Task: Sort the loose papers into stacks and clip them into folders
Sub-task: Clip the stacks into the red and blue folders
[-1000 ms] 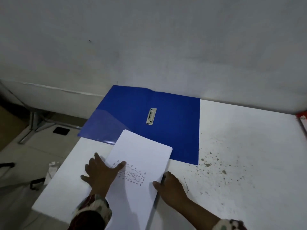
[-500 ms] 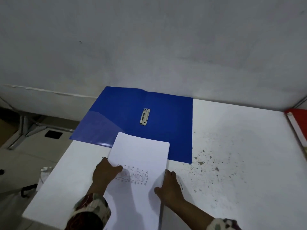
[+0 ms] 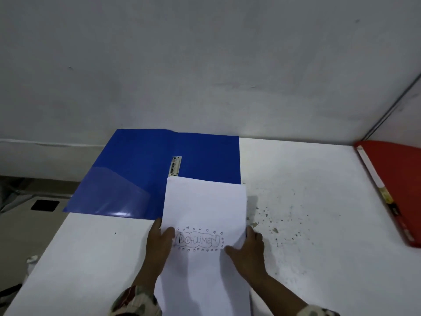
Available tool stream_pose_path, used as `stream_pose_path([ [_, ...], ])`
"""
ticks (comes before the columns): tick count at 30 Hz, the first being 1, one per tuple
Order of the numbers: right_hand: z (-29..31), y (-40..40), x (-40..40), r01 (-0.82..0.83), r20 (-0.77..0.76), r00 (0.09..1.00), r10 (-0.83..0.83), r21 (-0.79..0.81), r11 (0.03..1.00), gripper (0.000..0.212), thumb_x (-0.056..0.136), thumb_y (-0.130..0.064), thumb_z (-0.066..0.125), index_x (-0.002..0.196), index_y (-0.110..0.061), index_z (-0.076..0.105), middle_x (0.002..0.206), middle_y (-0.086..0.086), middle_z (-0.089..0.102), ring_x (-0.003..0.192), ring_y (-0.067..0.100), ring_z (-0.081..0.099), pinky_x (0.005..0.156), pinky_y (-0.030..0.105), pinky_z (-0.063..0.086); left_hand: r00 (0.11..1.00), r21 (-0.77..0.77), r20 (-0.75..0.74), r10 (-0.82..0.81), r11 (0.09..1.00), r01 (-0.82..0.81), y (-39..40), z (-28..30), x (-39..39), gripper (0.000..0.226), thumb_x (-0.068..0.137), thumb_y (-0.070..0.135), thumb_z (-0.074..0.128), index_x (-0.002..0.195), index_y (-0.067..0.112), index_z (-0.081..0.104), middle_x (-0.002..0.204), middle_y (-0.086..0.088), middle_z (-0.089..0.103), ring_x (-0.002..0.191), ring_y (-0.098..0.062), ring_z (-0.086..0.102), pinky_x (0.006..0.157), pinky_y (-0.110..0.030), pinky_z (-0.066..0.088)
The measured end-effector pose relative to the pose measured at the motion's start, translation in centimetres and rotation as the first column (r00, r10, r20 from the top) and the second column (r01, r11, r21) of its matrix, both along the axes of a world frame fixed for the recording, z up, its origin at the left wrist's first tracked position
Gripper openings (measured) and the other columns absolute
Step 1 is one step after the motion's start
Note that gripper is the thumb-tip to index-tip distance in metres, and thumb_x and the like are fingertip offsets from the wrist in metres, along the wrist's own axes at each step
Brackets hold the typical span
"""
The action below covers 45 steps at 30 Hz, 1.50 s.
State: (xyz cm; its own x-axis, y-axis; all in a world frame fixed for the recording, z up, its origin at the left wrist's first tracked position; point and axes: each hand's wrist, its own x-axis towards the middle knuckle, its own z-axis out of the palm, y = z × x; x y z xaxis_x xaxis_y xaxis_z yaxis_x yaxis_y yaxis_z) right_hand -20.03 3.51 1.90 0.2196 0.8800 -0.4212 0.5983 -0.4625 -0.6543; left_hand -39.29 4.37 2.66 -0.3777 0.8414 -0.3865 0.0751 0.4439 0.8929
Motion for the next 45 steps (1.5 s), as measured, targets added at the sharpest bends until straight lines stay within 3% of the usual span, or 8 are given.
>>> stream_pose_path([
  [6, 0.7, 2.5, 4.2, 0.269, -0.498, 0.817, -0.290, -0.117, 0.956, 0.050, 0.074, -0.002, 0.075, 0.119, -0.002, 0.053, 0.108, 0.011, 0.064, 0.085, 0.021, 0.062, 0.065, 0.018, 0.052, 0.999, 0.008, 0.021, 0.025, 1.000, -0.025, 2.5, 0.5, 2.9, 0.019, 0.082, -0.005, 0.046, 0.081, 0.014, 0.051, 0.080, 0.000, 0.058, 0.072, -0.014, 0.052, 0.060, -0.025, 0.040],
  [8, 0.7, 3.1, 5.7, 0.244, -0.546, 0.784, -0.295, -0.167, 0.955, 0.044, 0.077, -0.004, 0.072, 0.118, -0.001, 0.057, 0.108, 0.012, 0.066, 0.090, 0.025, 0.064, 0.072, 0.023, 0.054, 1.000, -0.011, 0.026, 0.012, 1.000, -0.012, 3.3, 0.4, 3.6, 0.018, 0.082, -0.004, 0.047, 0.079, 0.014, 0.050, 0.078, 0.000, 0.057, 0.072, -0.016, 0.051, 0.060, -0.025, 0.039],
  [18, 1.3, 5.7, 8.2, 0.267, -0.414, 0.873, -0.259, -0.038, 0.963, 0.034, 0.088, 0.000, 0.055, 0.122, -0.005, 0.056, 0.108, 0.009, 0.064, 0.092, 0.021, 0.057, 0.070, 0.023, 0.044, 0.961, -0.121, -0.112, -0.251, 0.964, 0.238, 8.0, -0.6, 5.6, 0.023, 0.089, 0.005, 0.041, 0.069, 0.014, 0.046, 0.066, -0.004, 0.048, 0.062, -0.017, 0.041, 0.057, -0.028, 0.030],
  [21, 1.2, 6.9, 8.6, 0.307, -0.416, 0.860, -0.296, -0.041, 0.951, 0.036, 0.088, 0.001, 0.055, 0.123, -0.004, 0.056, 0.111, 0.010, 0.064, 0.094, 0.021, 0.057, 0.081, 0.026, 0.041, 0.926, -0.074, -0.285, -0.246, 0.969, 0.235, 9.6, -0.2, 4.1, 0.016, 0.093, 0.012, 0.045, 0.088, 0.017, 0.059, 0.079, 0.003, 0.055, 0.075, -0.015, 0.049, 0.065, -0.027, 0.038],
  [27, 1.3, 9.6, 8.4, 0.310, -0.429, 0.851, -0.302, -0.054, 0.949, 0.034, 0.088, 0.002, 0.055, 0.122, -0.004, 0.056, 0.105, 0.010, 0.064, 0.092, 0.022, 0.056, 0.065, 0.022, 0.044, 0.813, -0.003, -0.578, -0.068, 0.997, 0.081, 14.0, -1.7, -1.6, 0.028, 0.094, 0.013, 0.045, 0.109, -0.009, 0.056, 0.104, -0.032, 0.055, 0.092, -0.046, 0.055, 0.075, -0.047, 0.044],
  [32, 0.8, 11.6, 8.0, 0.304, -0.416, 0.859, -0.297, -0.051, 0.951, 0.033, 0.088, 0.002, 0.056, 0.120, -0.005, 0.057, 0.107, 0.010, 0.064, 0.083, 0.015, 0.057, 0.070, 0.024, 0.043, 0.837, -0.061, -0.542, -0.072, 0.997, 0.046, 17.3, -2.3, -3.1, 0.036, 0.096, 0.017, 0.042, 0.077, -0.009, 0.057, 0.085, -0.032, 0.059, 0.079, -0.039, 0.055, 0.065, -0.039, 0.037],
  [37, 0.6, 12.7, 7.9, 0.307, -0.399, 0.865, -0.303, -0.055, 0.950, 0.035, 0.088, 0.000, 0.056, 0.123, -0.004, 0.056, 0.103, 0.007, 0.062, 0.091, 0.021, 0.055, 0.073, 0.024, 0.041, 0.833, -0.104, -0.544, -0.095, 0.994, 0.045, 18.4, -2.7, -3.1, 0.020, 0.090, 0.006, 0.051, 0.099, -0.005, 0.065, 0.105, -0.026, 0.065, 0.098, -0.041, 0.059, 0.080, -0.041, 0.045],
  [45, 0.4, 12.5, 8.8, 0.311, -0.436, 0.845, -0.311, -0.074, 0.948, 0.038, 0.088, 0.002, 0.056, 0.126, -0.004, 0.054, 0.109, 0.007, 0.062, 0.097, 0.022, 0.055, 0.086, 0.029, 0.040, 0.855, -0.075, -0.501, -0.132, 0.991, 0.109, 14.5, -2.8, 1.4, 0.015, 0.089, 0.007, 0.052, 0.091, 0.000, 0.064, 0.097, -0.018, 0.069, 0.088, -0.033, 0.062, 0.067, -0.030, 0.041],
])
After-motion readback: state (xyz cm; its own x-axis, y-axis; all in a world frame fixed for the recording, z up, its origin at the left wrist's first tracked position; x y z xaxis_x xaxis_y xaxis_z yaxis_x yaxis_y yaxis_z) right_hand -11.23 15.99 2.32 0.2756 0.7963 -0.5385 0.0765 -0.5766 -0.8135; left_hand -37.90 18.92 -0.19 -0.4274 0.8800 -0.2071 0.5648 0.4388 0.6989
